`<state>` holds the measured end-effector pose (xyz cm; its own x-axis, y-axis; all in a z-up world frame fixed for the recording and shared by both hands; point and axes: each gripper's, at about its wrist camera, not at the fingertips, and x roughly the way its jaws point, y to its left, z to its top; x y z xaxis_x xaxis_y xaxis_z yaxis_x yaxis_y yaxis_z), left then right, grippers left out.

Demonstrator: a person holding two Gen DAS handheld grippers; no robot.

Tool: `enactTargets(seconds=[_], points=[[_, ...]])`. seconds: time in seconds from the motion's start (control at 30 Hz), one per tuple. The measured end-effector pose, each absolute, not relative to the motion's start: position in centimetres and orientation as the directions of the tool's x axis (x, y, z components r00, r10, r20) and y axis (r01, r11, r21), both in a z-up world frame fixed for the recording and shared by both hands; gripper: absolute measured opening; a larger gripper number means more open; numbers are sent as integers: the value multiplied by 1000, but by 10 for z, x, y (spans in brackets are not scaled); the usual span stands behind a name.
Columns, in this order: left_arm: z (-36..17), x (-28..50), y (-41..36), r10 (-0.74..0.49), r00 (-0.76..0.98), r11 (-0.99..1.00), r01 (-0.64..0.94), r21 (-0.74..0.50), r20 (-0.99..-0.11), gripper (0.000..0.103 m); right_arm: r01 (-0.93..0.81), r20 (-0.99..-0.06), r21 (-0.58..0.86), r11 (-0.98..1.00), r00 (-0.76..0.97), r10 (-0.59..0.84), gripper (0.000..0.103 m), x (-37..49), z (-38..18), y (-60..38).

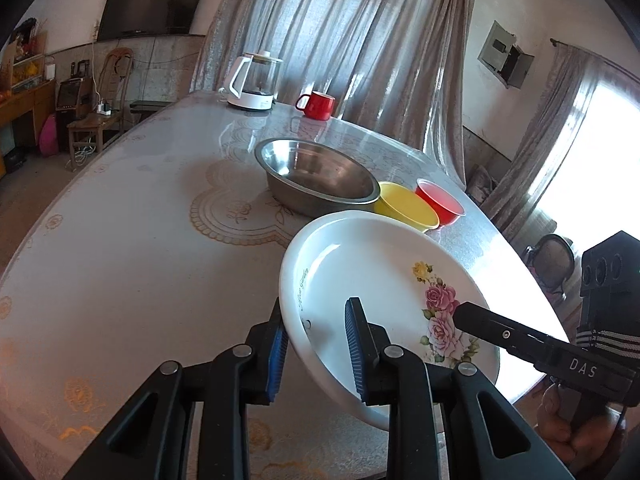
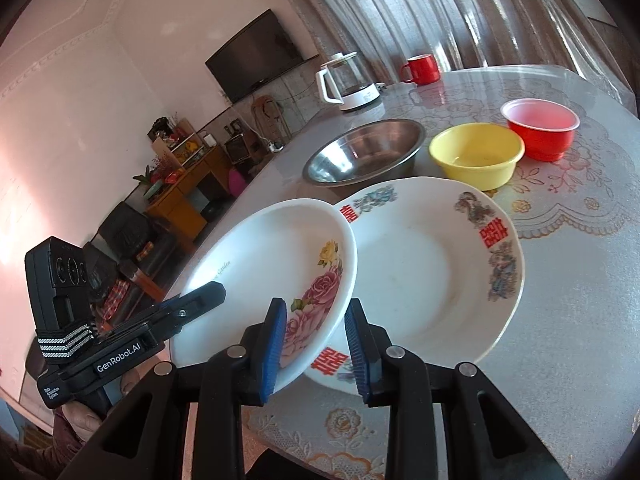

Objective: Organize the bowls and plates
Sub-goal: 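Carry the pink-rose plate and lower it onto the red-character plate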

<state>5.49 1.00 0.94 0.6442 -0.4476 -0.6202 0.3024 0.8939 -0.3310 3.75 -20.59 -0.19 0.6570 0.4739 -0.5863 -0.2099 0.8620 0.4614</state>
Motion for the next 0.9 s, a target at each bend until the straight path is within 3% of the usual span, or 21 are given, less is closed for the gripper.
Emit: enactTargets(seconds=[0.4,0.9], points=[[4,63,-31,-499,584,866,373,-334,-640,29,-66,-624,465,883,683,379,32,41,-10,-247],[-9,79,-42,-482,556,875,348,-338,-676,29,-28,-663,417,909,675,324,36,43,-18,-253]])
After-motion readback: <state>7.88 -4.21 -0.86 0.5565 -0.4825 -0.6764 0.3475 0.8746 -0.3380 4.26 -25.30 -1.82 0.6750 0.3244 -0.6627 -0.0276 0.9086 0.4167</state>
